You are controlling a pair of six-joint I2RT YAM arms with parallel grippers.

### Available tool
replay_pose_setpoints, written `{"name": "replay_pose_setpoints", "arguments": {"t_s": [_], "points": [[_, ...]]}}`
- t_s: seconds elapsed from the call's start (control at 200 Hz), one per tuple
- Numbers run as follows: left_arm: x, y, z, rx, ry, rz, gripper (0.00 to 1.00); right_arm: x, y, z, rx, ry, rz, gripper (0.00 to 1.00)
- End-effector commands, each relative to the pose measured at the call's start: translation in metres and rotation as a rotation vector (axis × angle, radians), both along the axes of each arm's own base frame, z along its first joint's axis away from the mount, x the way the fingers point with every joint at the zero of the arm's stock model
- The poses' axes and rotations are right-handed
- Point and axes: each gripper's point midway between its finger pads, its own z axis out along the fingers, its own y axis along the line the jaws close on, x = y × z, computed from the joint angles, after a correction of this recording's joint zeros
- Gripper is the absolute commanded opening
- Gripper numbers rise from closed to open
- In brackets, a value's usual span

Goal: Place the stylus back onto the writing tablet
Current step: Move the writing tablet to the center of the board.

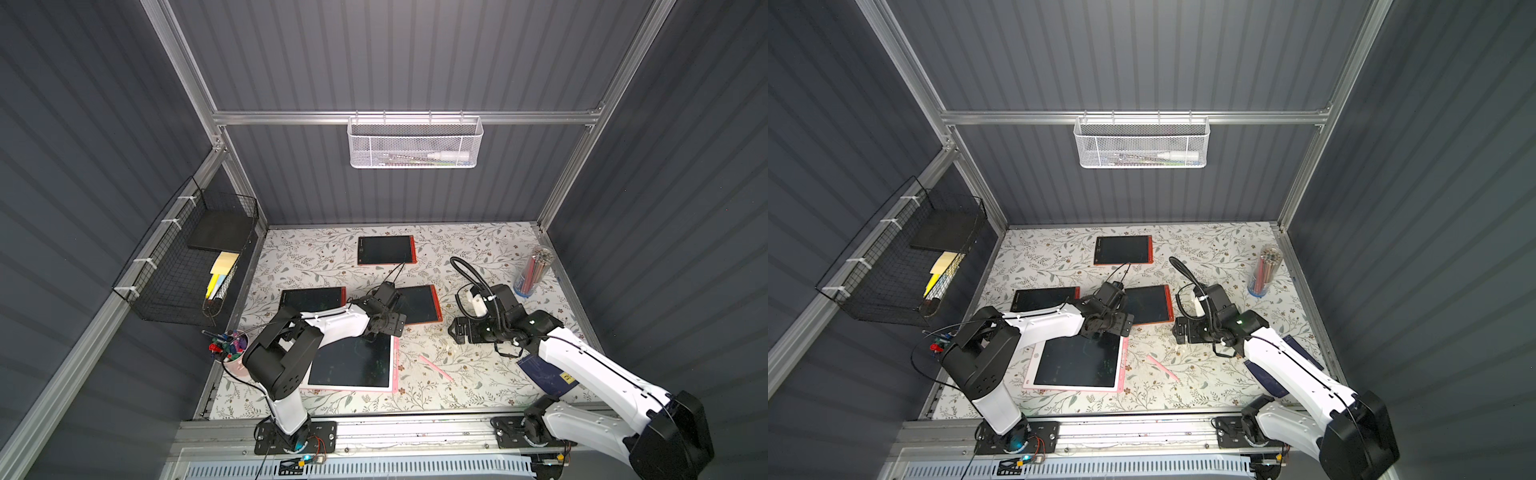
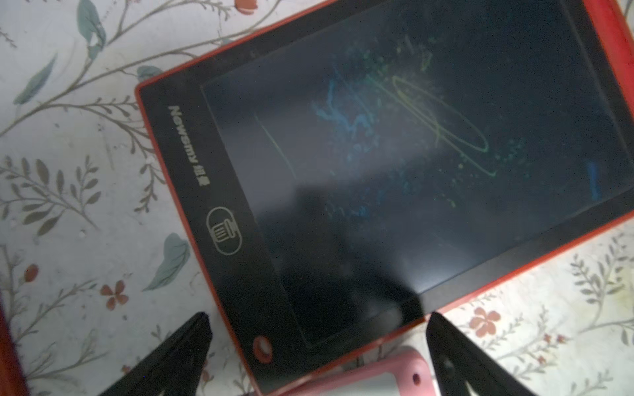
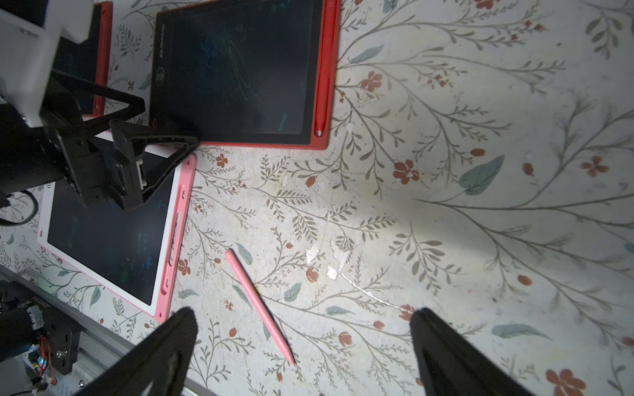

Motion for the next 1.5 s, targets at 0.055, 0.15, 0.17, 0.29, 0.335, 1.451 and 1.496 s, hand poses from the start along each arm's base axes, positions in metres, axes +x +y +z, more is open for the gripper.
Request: {"name": "replay_pose_setpoints", "arguments": {"t_s": [0.055, 0.15, 0.17, 0.29, 0.335, 1.451, 1.496], "points": [[-0.007, -0.007, -0.005, 0.003, 0.037, -0.069, 0.99, 0.002, -0.004, 0.0, -0.013, -0.02, -0.005, 0.99], [-0.008, -0.007, -0.01, 0.012, 0.049, -0.074, 0.99, 0.002, -0.004, 0.0, -0.014, -0.022, -0.002, 0.99], [-0.008, -0.007, -0.011, 0.014, 0.05, -0.073, 0.99, 0.003, -0.004, 0.001, -0.015, -0.023, -0.002, 0.99], [-0.006, -0.002, -0.018, 0.046, 0.053, -0.055, 0.99, 0.003, -0.005, 0.002, -0.018, -0.025, -0.005, 0.99], [-0.005, 0.0, -0.02, 0.058, 0.052, -0.044, 0.99, 0.003, -0.005, 0.001, -0.019, -0.025, -0.003, 0.99], [0.115, -0.172, 0.007, -0.276, -0.125, -0.02, 0.99, -0.011, -0.048, 0.023, -0.007, -0.122, -0.229, 0.97], [0.12, -0.178, 0.007, -0.289, -0.13, -0.016, 0.99, -0.012, -0.05, 0.023, -0.01, -0.127, -0.233, 0.97]]}}
